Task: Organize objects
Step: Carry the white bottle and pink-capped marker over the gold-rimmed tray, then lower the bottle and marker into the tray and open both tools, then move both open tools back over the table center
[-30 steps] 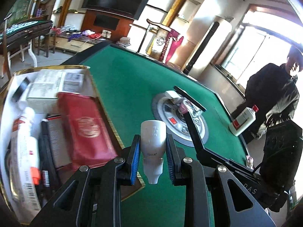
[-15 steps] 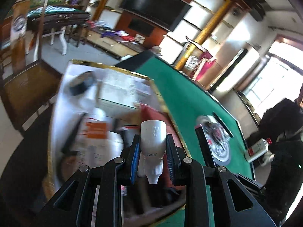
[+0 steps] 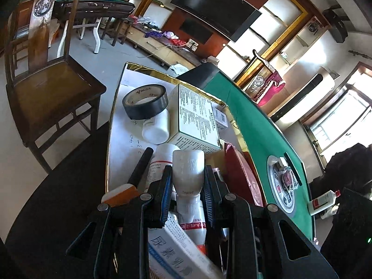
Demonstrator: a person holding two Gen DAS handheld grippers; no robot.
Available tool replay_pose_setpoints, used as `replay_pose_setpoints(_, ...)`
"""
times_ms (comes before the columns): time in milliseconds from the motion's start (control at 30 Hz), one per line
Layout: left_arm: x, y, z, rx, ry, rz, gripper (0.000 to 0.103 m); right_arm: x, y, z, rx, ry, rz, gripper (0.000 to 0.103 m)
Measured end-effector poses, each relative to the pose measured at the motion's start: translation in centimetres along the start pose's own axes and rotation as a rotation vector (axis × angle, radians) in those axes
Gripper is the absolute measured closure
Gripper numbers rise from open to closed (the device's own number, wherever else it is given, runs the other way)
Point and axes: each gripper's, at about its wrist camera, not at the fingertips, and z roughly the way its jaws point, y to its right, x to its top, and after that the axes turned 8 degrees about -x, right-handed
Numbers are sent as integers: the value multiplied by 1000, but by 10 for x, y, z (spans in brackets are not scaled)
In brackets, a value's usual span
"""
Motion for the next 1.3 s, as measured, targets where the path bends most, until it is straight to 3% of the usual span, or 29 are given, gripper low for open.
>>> replay_pose_setpoints(433, -10, 25, -5, -18, -31, 33, 80, -12, 8, -18, 50, 16, 24, 90)
replay_pose_setpoints(500, -12, 33, -8, -15, -31, 46, 76, -16, 13, -28, 58, 35, 29, 90)
replay_pose_setpoints(567, -15, 41, -10, -3, -32, 50, 59, -20, 23, -40, 52, 53, 32, 90)
replay_pose_setpoints(633, -17, 48, -12, 5, -25, 55, 57, -25, 36, -50, 48, 71, 47, 89)
replay_pose_setpoints(800, -25, 81, -13, -12, -32, 107, 57, -39, 89, -76, 7, 111, 121, 89)
replay_pose_setpoints(900, -35, 122, -3, -55, -63, 177, 57, -46, 130, -90, -28, 132, 174, 90)
replay_pose_setpoints(1167, -88, 251, 90, -182, -260, 388, 58, -57, 245, -132, -180, 216, 352, 90)
replay_pose_setpoints(1233, -95, 268, 120, -187, -294, 408, 58, -55, 271, -143, -223, 239, 373, 87)
replay_pose_setpoints(1300, -101, 270, 143, -167, -316, 394, 58, -48, 293, -149, -285, 250, 370, 75)
